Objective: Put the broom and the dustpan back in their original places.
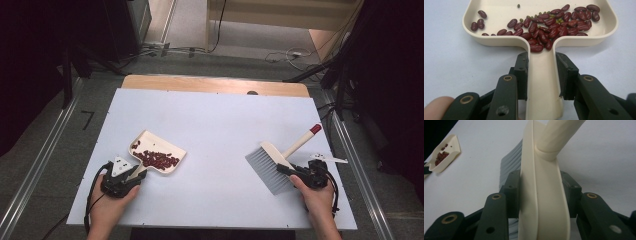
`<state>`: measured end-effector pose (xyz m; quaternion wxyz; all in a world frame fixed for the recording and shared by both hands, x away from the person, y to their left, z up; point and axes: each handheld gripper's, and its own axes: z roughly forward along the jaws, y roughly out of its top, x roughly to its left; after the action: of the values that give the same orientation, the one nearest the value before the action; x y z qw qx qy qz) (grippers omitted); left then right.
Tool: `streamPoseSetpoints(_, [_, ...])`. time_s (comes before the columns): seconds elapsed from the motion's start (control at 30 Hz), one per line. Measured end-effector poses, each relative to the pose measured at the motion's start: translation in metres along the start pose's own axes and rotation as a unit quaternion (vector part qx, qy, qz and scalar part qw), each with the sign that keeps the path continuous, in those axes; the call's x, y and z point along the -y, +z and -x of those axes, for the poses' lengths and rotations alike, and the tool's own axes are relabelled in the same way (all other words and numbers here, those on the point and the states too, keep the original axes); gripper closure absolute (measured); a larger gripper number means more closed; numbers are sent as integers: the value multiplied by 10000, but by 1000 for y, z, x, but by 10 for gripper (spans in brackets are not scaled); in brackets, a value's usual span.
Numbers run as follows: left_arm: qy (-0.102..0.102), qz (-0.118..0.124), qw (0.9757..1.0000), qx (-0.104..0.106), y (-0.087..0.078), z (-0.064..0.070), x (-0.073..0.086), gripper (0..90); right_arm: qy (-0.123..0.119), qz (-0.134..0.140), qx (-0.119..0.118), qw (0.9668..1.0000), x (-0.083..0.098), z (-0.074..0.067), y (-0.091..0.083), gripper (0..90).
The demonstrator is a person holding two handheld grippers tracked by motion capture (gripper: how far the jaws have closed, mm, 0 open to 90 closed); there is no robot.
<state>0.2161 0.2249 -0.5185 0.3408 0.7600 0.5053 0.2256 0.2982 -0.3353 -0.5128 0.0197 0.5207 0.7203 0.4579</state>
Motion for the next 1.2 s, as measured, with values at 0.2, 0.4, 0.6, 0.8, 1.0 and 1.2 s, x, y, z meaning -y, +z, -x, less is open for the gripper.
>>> streamPoseSetpoints(0.2, [-7,-4,10000,-4,0,0,0,661,-15,-111,164,9998,-1,1,1,542])
streamPoseSetpoints(0.4, [-28,-3,10000,-12,0,1,0,658,-183,-253,440,9985,-2,-2,0,489])
streamPoseSetpoints(0.6, [-23,76,9999,105,-1,0,-1,581,-538,-443,723,9949,-5,-3,-5,231])
streamPoseSetpoints(0.8, [-249,444,9984,234,-13,-5,-8,328,-541,-200,848,9947,-11,1,-25,201])
streamPoseSetpoints(1.0, [-452,824,9952,278,-31,-19,-7,466,-527,-18,1221,9911,-15,13,-39,488])
streamPoseSetpoints(1.2, [-605,761,9947,337,-39,-36,-1,771,-365,-15,1681,9851,-19,26,-39,794])
